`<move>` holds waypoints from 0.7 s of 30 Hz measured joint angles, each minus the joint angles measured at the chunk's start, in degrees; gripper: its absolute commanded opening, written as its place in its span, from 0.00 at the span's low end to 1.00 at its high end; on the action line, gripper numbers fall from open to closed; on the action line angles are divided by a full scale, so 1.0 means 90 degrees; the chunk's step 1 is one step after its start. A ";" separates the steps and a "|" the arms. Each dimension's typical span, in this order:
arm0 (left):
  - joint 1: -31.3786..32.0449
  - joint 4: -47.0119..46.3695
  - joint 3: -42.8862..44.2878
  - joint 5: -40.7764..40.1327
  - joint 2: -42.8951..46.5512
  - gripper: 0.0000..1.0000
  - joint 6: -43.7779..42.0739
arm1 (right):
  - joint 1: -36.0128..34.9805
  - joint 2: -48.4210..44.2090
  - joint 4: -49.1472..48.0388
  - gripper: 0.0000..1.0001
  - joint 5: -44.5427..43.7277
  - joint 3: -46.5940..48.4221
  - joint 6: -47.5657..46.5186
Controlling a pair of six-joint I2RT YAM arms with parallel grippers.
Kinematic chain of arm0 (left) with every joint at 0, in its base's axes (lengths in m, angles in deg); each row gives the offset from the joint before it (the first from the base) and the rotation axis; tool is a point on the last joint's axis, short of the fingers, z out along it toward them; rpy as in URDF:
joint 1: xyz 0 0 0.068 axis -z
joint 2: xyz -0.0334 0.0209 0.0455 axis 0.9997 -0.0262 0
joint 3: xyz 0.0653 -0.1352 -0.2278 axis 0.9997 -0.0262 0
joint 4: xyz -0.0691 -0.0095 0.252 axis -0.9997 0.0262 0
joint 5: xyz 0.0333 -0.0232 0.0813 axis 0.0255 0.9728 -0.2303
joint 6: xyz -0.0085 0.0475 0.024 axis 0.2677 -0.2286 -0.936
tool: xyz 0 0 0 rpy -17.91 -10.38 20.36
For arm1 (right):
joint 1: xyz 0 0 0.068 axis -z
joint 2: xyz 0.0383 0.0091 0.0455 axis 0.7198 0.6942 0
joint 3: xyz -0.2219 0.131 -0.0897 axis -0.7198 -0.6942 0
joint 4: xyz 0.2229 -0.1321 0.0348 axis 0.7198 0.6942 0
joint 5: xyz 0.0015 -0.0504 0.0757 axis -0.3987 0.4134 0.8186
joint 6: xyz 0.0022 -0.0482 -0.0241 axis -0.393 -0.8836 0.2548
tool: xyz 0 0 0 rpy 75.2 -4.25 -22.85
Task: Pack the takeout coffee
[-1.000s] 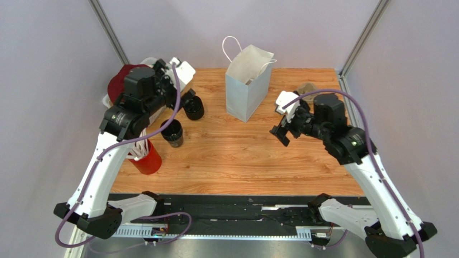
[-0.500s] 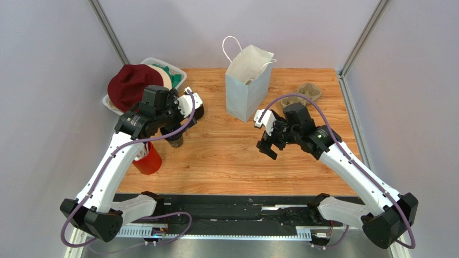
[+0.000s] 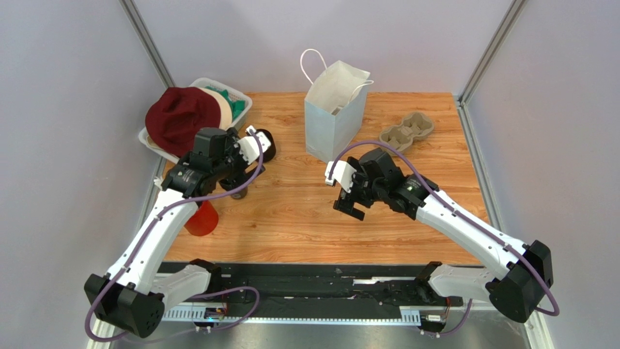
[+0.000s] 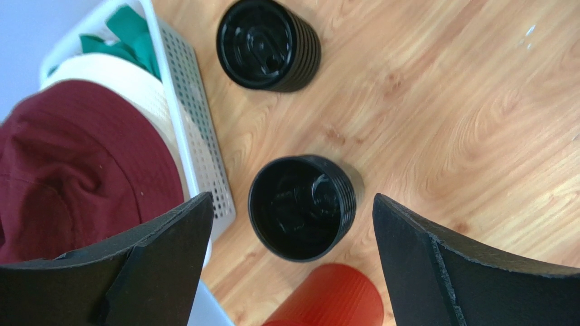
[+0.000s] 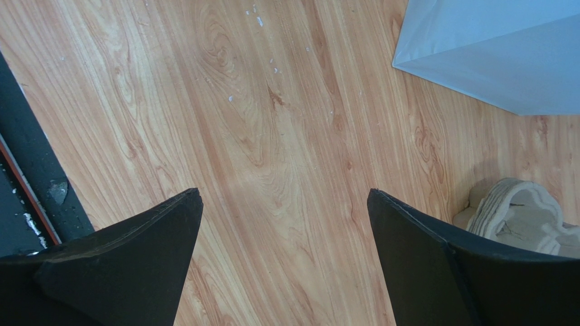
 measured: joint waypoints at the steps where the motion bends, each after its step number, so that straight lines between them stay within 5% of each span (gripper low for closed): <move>1: -0.0002 -0.0148 -0.0097 0.0083 0.0112 0.95 0.0027 | -0.0029 0.0000 -0.0017 0.99 -0.0078 0.0000 -0.0002; 10: -0.0002 -0.0656 -0.0760 0.0641 0.0748 0.90 0.0182 | -0.0063 -0.0005 -0.0206 0.99 -0.0617 0.0002 0.0151; 21: -0.0304 0.0250 -0.0034 0.1513 0.0155 0.93 0.0151 | -0.0061 -0.0015 -0.0483 0.99 -0.1331 0.0002 0.0313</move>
